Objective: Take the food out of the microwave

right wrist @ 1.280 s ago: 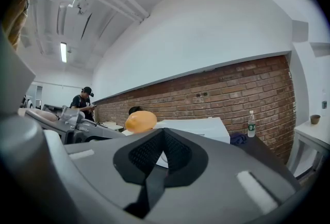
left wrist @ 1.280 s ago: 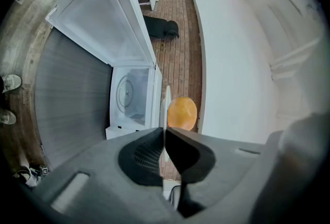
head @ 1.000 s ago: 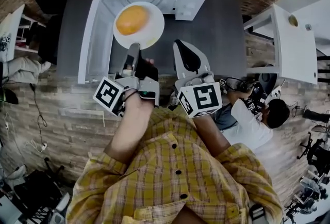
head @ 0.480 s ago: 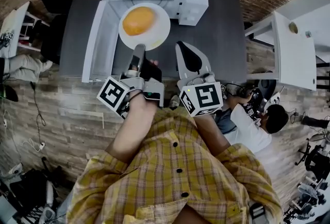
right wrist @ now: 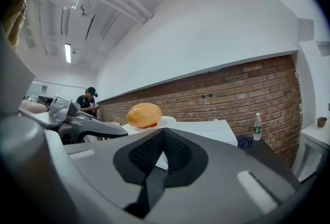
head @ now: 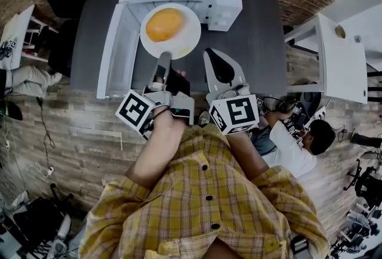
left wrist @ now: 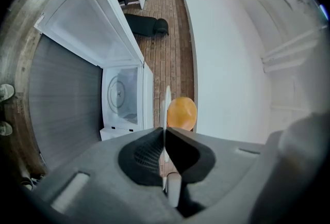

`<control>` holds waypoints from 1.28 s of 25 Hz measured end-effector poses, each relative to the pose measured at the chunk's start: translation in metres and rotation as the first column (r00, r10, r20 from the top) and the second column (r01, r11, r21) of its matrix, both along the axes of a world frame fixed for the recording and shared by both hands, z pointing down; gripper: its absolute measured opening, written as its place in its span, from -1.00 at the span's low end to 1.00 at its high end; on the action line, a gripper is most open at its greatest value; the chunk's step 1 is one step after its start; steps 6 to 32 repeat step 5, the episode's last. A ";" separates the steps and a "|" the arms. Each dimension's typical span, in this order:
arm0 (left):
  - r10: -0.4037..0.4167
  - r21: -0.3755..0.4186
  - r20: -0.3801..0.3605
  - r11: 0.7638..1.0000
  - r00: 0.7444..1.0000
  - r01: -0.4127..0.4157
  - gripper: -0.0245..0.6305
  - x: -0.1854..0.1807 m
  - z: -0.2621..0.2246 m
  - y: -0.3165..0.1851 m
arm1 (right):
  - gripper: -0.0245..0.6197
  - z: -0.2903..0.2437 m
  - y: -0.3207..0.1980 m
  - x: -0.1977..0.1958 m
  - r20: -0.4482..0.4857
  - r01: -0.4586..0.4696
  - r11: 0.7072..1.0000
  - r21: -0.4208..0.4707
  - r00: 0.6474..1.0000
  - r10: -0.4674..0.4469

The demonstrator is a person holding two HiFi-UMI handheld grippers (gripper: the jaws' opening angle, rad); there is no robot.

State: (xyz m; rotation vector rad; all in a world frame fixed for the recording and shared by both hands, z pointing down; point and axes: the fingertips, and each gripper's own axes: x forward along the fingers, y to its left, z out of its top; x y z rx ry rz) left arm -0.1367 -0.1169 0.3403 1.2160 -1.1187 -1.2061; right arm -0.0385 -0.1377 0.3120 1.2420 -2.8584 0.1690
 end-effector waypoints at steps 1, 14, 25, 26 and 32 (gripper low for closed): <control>0.000 -0.001 0.002 1.000 1.000 0.000 -0.89 0.000 0.000 0.000 | -0.91 0.000 0.000 0.000 0.000 0.000 1.000 0.000 1.000 0.000; -0.004 0.003 0.018 1.000 1.000 0.004 -0.89 -0.002 -0.002 -0.002 | -0.91 -0.002 -0.002 0.001 0.002 0.002 1.000 0.004 1.000 -0.002; -0.004 0.003 0.018 1.000 1.000 0.004 -0.89 -0.002 -0.002 -0.002 | -0.91 -0.002 -0.002 0.001 0.002 0.002 1.000 0.004 1.000 -0.002; -0.004 0.003 0.018 1.000 1.000 0.004 -0.89 -0.002 -0.002 -0.002 | -0.91 -0.002 -0.002 0.001 0.002 0.002 1.000 0.004 1.000 -0.002; -0.004 0.003 0.018 1.000 1.000 0.004 -0.89 -0.002 -0.002 -0.002 | -0.91 -0.002 -0.002 0.001 0.002 0.002 1.000 0.004 1.000 -0.002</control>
